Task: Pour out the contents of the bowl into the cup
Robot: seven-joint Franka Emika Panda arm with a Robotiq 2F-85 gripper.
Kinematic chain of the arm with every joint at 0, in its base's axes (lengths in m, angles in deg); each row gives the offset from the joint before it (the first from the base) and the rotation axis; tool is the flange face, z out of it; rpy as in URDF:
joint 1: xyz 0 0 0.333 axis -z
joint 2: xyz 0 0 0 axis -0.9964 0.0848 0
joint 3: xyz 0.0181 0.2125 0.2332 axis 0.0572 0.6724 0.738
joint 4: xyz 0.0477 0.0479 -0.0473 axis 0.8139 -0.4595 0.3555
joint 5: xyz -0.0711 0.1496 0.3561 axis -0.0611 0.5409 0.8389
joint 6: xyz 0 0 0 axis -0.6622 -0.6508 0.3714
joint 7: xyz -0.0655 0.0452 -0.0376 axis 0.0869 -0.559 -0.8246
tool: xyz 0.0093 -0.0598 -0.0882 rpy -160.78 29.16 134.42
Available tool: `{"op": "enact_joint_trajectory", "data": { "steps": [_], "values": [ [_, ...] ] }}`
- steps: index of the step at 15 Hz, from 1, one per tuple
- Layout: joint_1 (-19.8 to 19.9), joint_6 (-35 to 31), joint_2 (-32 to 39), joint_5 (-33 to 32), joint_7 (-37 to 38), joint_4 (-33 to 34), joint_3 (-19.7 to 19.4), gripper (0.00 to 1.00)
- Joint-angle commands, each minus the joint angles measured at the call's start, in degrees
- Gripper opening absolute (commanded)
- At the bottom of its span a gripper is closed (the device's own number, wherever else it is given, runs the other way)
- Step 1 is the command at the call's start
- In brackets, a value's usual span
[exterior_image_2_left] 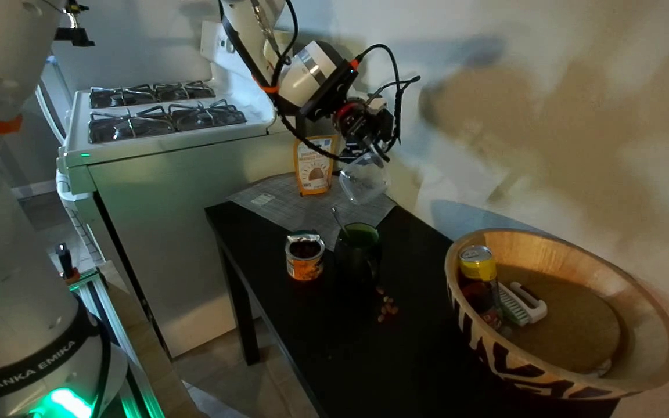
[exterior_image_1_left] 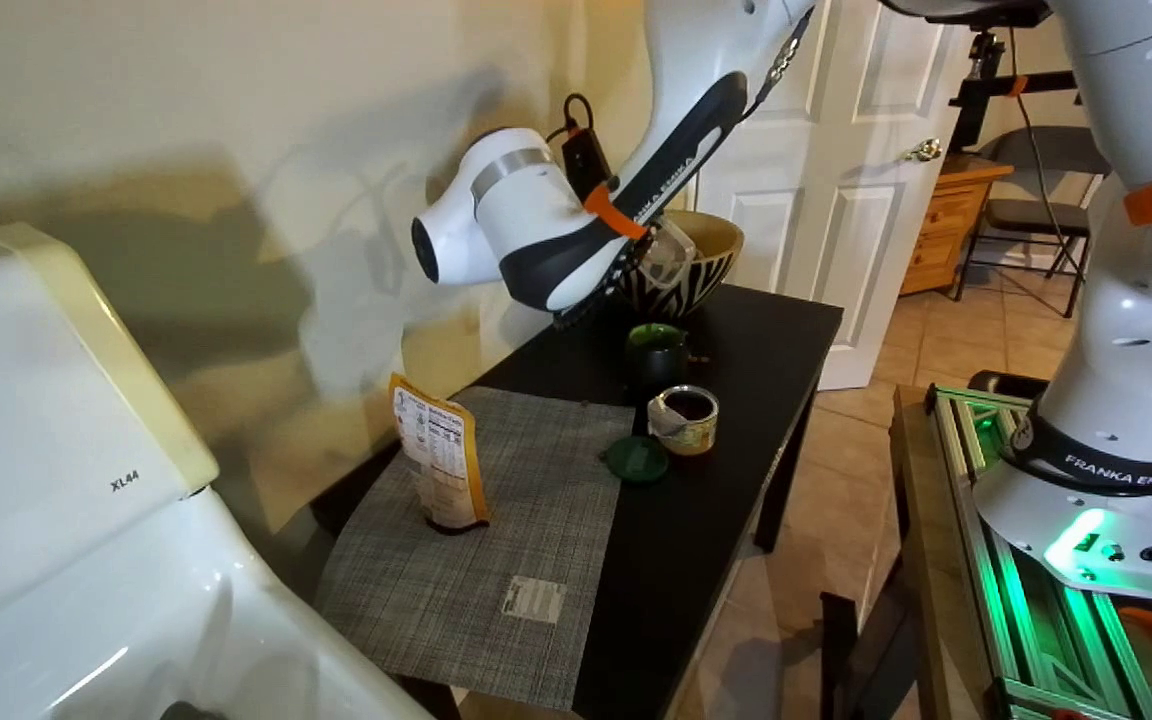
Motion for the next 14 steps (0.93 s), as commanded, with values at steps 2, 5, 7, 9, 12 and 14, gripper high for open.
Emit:
{"op": "enact_joint_trajectory", "data": {
  "steps": [2,5,7,9,12,14],
  "values": [
    [3.55,-8.34,-11.81,10.34,4.86,-9.42,-0.15,0.03],
    [6.25,-15.79,-18.86,15.54,4.62,-15.20,-1.82,0.03],
    [8.01,-22.04,-23.76,17.54,3.94,-19.55,-3.55,0.03],
    [9.17,-29.29,-27.95,17.59,3.99,-23.46,-5.41,0.03],
    [9.95,-40.61,-32.84,14.59,4.59,-28.22,-7.64,0.03],
    [10.34,-47.58,-34.41,15.26,5.20,-29.46,-8.76,0.03]
  ]
}}
